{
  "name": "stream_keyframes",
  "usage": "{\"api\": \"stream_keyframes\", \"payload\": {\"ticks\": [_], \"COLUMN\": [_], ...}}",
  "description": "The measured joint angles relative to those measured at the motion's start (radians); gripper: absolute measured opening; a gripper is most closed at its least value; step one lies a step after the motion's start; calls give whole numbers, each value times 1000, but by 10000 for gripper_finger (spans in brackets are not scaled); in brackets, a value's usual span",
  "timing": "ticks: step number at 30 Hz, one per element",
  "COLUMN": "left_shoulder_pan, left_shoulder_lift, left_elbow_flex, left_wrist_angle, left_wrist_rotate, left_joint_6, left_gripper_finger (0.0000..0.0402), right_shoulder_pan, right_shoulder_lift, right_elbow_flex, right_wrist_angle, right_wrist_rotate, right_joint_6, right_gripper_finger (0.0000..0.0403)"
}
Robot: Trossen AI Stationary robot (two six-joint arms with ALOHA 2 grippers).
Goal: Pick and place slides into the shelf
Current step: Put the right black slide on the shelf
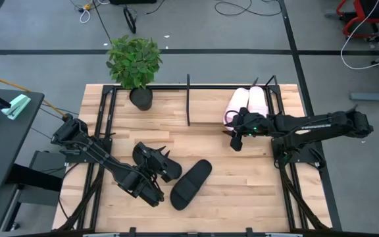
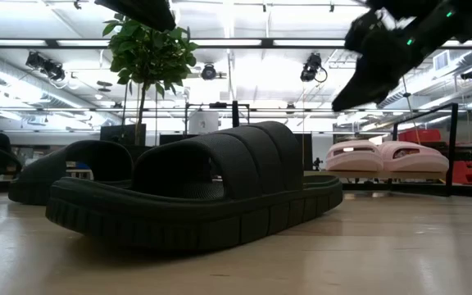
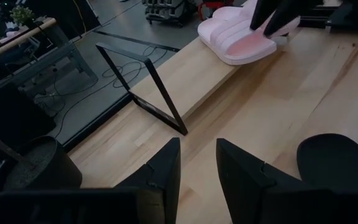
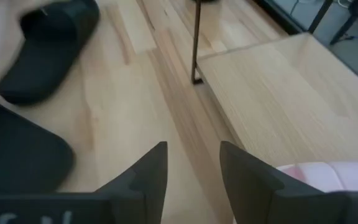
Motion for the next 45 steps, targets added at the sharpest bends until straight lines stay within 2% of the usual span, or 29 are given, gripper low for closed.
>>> {"api": "stream_keyframes", "payload": {"ticks": [5, 7, 12, 14, 19, 24, 32, 35, 39, 45], "left_shoulder_pan": [0, 0, -9, -14, -19, -10, -28, -50, -79, -120], "left_shoulder_lift": [0, 0, 0, 0, 1, 1, 1, 1, 1, 1], "left_elbow_flex": [0, 0, 0, -1, -90, -221, -349, -358, -358, -358], "left_wrist_angle": [0, 0, -2, 0, 63, 250, 550, 609, 651, 697], "left_wrist_rotate": [25, 68, 194, 222, 286, 331, 424, 418, 352, 255], "left_joint_6": [1, 7, 35, 36, 23, -2, 20, 20, 21, 20], "left_gripper_finger": [107, 107, 107, 107, 107, 107, 107, 107, 107, 107], "right_shoulder_pan": [-12, 0, 60, 89, 167, 237, 330, 368, 417, 479], "right_shoulder_lift": [116, 141, 148, 148, 185, 260, 375, 425, 502, 631], "right_elbow_flex": [0, 0, 0, 0, -1, -2, -2, -2, 0, 75], "right_wrist_angle": [103, 129, 123, 123, 127, 163, 520, 630, 772, 796], "right_wrist_rotate": [-26, -86, -311, -358, -358, -344, -345, -345, -345, -286], "right_joint_6": [-9, -2, 44, 92, 187, 211, 243, 273, 309, 286], "right_gripper_finger": [137, 130, 112, 110, 114, 124, 136, 140, 151, 170]}}
